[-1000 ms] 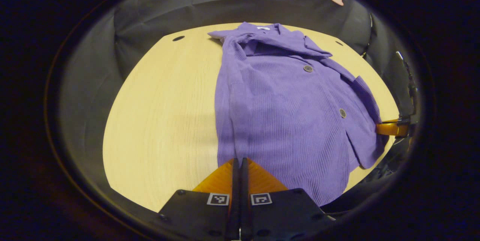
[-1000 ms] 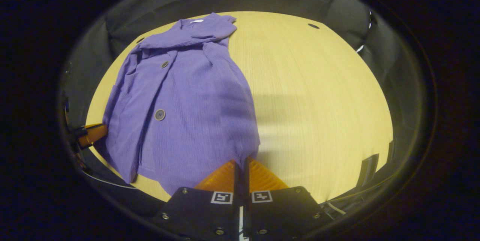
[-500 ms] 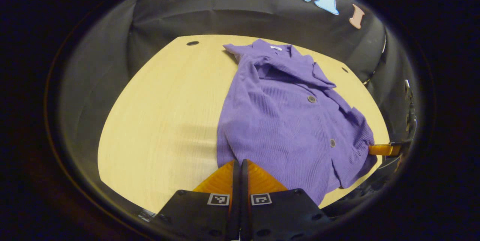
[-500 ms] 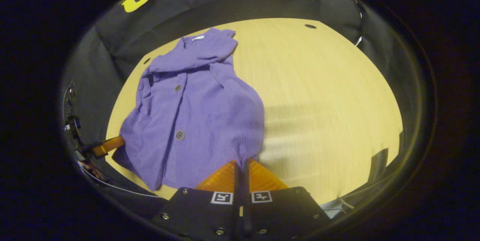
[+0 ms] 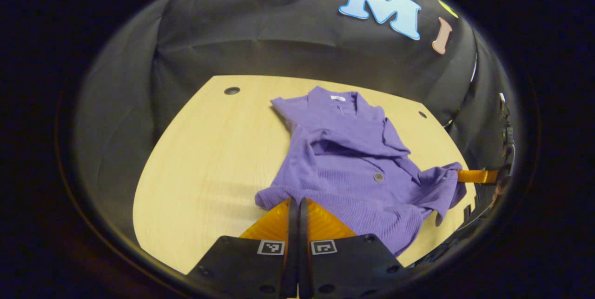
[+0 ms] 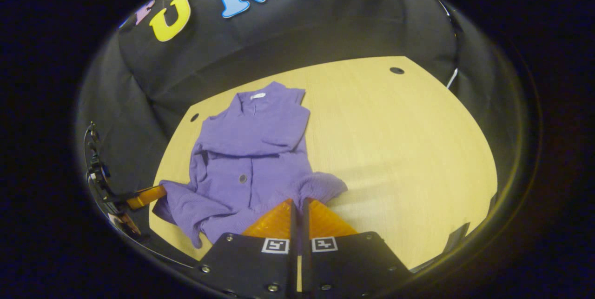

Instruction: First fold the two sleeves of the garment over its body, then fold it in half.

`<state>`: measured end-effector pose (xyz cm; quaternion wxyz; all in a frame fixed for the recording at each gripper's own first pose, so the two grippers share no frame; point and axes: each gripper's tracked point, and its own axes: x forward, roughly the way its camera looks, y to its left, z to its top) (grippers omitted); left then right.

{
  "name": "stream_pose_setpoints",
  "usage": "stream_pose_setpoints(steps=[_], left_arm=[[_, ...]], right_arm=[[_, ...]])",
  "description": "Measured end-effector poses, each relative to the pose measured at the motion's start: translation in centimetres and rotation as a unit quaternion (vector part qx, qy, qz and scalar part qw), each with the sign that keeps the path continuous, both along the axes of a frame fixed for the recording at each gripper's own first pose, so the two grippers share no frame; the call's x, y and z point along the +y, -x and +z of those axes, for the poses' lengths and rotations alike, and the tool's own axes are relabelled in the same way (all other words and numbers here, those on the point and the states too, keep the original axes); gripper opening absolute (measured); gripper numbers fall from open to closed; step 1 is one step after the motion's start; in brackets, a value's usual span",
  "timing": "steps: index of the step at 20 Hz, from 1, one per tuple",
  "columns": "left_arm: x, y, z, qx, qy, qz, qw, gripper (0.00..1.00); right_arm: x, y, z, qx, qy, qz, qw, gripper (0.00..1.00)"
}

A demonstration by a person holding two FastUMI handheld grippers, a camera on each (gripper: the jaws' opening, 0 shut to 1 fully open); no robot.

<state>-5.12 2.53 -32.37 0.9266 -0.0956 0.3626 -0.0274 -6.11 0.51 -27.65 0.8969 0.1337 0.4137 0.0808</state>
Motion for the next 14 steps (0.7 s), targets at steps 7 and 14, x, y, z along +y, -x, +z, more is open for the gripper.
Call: stream_pose_setpoints(steps=[7, 14], left_arm=[[1.0, -10.2, 4.4, -0.053, 0.007, 0.004, 0.999, 0.06], [1.8, -20.6, 7.3, -0.087, 0.008, -0.005, 0.996, 0.07]], right_arm=[[-0.7, -9.0, 4.2, -0.052, 0.004, 0.0, 0.999, 0.04], [-0.7, -18.4, 6.7, -0.083, -0.008, -0.008, 0.996, 0.04]])
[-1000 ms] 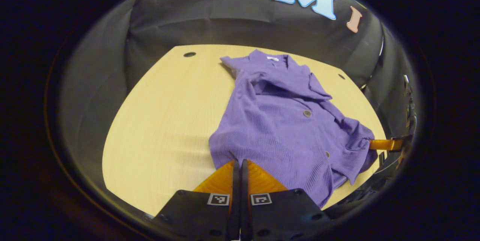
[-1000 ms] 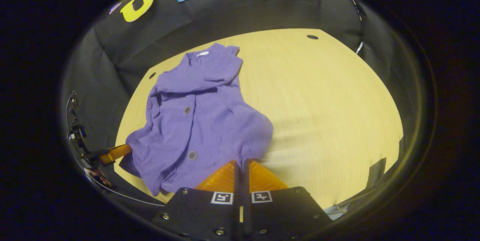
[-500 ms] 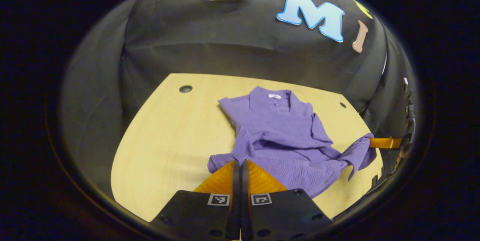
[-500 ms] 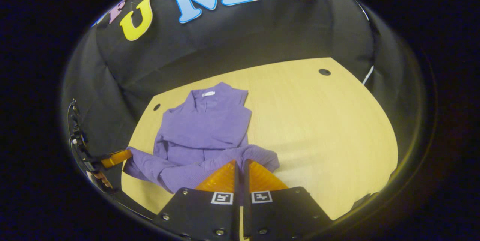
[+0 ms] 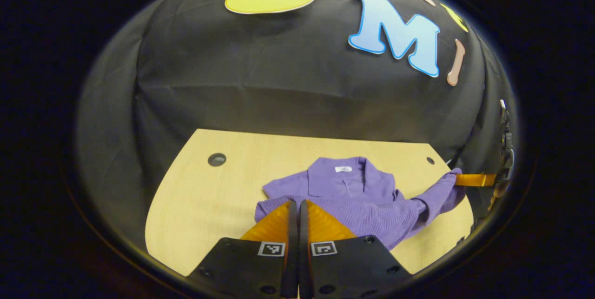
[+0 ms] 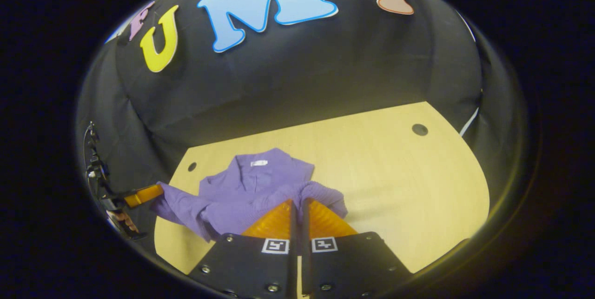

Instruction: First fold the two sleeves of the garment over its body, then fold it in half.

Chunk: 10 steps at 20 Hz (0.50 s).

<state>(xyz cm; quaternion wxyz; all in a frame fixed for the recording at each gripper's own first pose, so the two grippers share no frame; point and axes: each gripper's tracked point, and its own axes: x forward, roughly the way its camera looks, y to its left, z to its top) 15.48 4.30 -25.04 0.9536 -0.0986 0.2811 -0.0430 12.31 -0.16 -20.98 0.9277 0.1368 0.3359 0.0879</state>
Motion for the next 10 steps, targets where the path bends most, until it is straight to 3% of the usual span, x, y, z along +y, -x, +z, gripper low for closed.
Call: stream_pose_setpoints(steps=[10], left_arm=[[0.5, -11.1, -0.4, -0.012, 0.003, 0.008, 1.0, 0.06]], right_arm=[[1.0, -11.4, -0.4, -0.011, -0.019, -0.016, 1.0, 0.04]])
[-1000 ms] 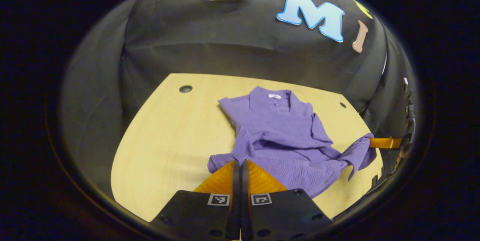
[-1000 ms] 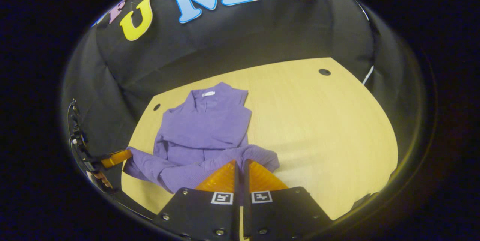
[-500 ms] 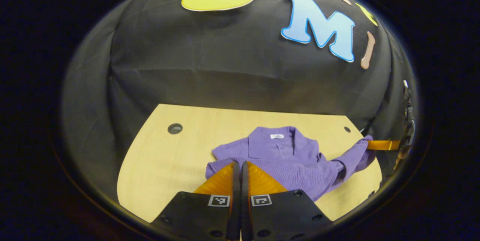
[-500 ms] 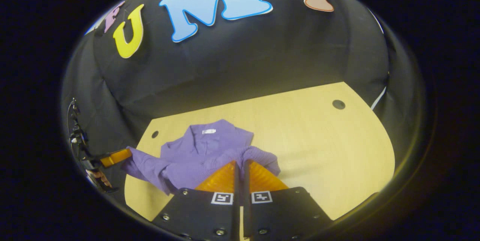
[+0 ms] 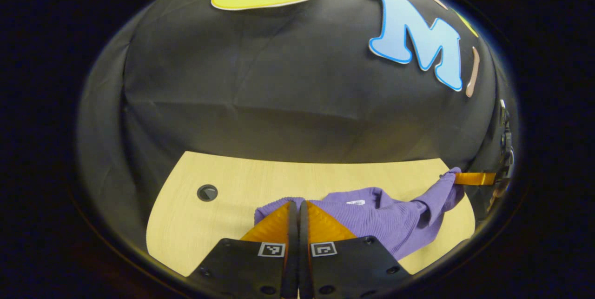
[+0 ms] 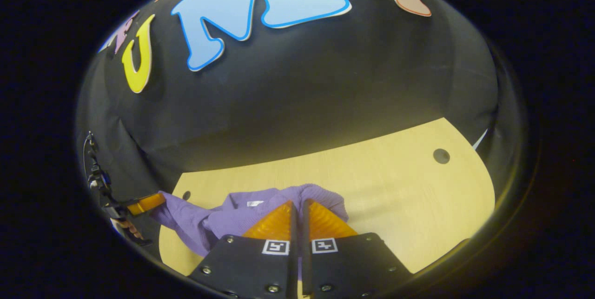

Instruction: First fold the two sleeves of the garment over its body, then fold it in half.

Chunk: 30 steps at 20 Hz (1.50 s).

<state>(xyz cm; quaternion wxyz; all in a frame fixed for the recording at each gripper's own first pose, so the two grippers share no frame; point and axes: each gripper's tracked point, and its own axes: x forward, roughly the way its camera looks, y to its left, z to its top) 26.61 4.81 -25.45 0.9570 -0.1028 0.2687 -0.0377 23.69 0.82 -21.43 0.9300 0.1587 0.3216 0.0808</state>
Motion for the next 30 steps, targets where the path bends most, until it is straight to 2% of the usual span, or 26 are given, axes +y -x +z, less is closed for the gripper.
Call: stream_pose_setpoints(steps=[5, 14, 28, 30], left_arm=[[0.2, -2.5, -2.6, 0.01, -0.007, 0.006, 1.0, 0.06], [-0.3, -4.8, -6.9, 0.034, -0.045, -0.012, 0.998, 0.05], [1.4, -4.5, -12.2, 0.083, -0.049, 0.005, 0.995, 0.06], [1.2, -4.6, -12.4, 0.088, -0.053, 0.005, 0.995, 0.06]], right_arm=[[0.6, -2.8, -2.6, 0.018, -0.006, -0.009, 1.0, 0.03], [1.2, -6.3, -6.7, 0.045, -0.008, -0.012, 0.999, 0.03], [2.1, -7.3, -10.6, 0.071, 0.006, -0.011, 0.997, 0.04], [2.3, -7.2, -10.6, 0.078, 0.009, -0.011, 0.997, 0.09]])
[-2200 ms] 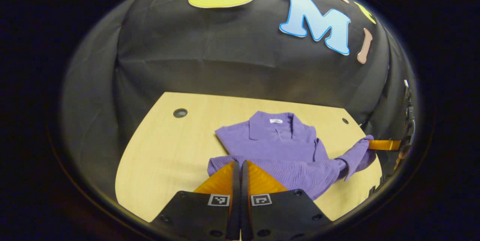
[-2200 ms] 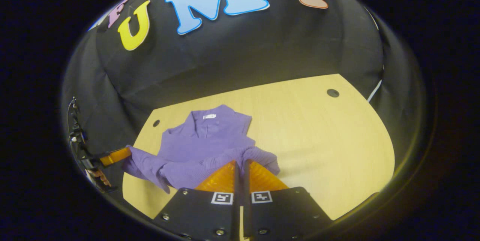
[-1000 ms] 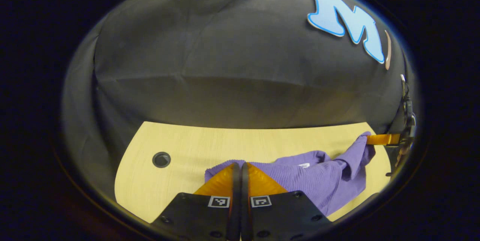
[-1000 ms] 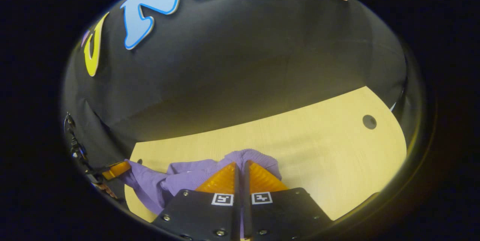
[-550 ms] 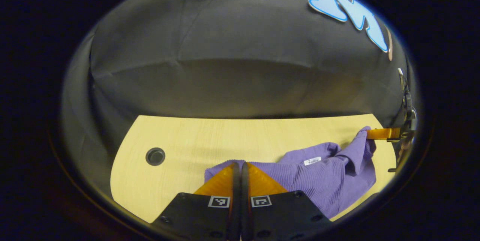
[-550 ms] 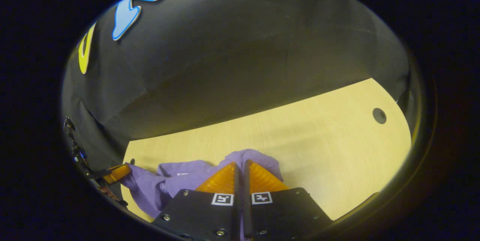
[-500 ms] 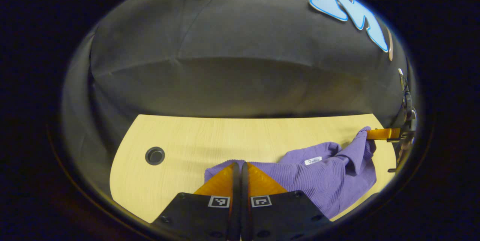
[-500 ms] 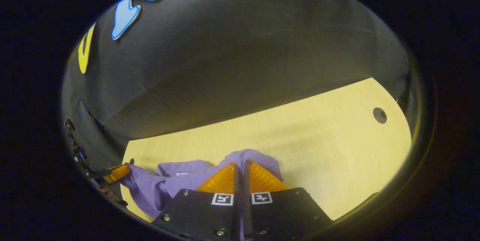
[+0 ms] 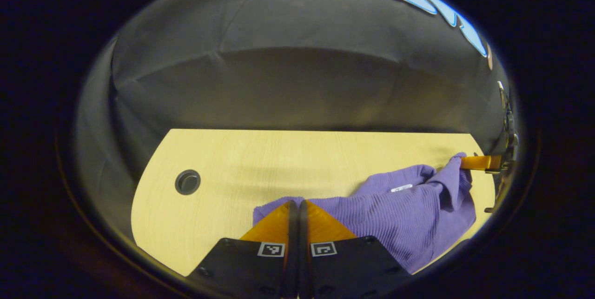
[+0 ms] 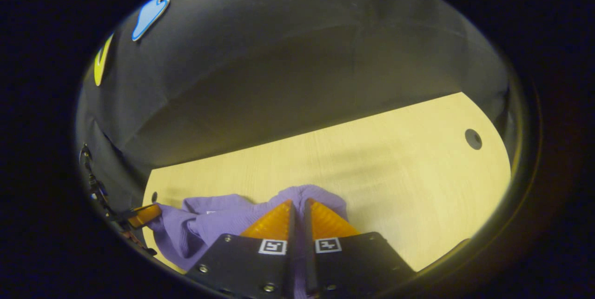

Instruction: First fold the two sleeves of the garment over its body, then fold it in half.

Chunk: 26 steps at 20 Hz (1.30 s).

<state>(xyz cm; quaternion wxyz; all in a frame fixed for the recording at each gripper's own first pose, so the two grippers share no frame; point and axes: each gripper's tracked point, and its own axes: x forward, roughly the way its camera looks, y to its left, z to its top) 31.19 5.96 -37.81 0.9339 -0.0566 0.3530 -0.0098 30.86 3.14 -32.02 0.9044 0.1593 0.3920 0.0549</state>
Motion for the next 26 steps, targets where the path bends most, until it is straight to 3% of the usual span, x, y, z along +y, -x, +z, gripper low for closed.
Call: stream_pose_setpoints(steps=[1, 2, 5, 7, 8, 16, 26], left_arm=[[-0.1, 0.3, -0.3, 0.006, -0.002, -0.001, 1.0, 0.1], [-0.1, 0.5, -0.3, 0.009, -0.003, 0.001, 1.0, 0.12], [-1.0, 1.0, 0.2, 0.004, 0.031, 0.004, 0.999, 0.53], [0.0, 1.1, 1.3, -0.013, 0.022, 0.017, 1.0, 0.8], [0.4, 1.1, 2.3, -0.026, 0.019, 0.022, 0.999, 0.94], [0.6, 4.7, 10.2, -0.086, 0.036, 0.035, 0.995, 0.94], [-3.5, 13.4, 19.1, -0.14, 0.032, -0.003, 0.99, 0.94]], right_arm=[[-0.3, 0.1, -0.3, 0.001, 0.007, -0.001, 1.0, 0.11], [-0.6, 0.2, -0.3, -0.002, 0.015, 0.001, 1.0, 0.07], [-1.7, 0.8, 0.9, -0.021, 0.039, 0.011, 0.999, 0.78], [-1.6, 0.9, 1.9, -0.041, 0.056, 0.011, 0.998, 0.99], [-1.6, 0.9, 2.1, -0.05, 0.062, 0.01, 0.997, 0.99], [-1.7, 6.4, 6.5, -0.085, 0.046, 0.005, 0.995, 0.99], [-3.2, 14.1, 15.7, -0.161, 0.047, 0.006, 0.986, 0.99]])
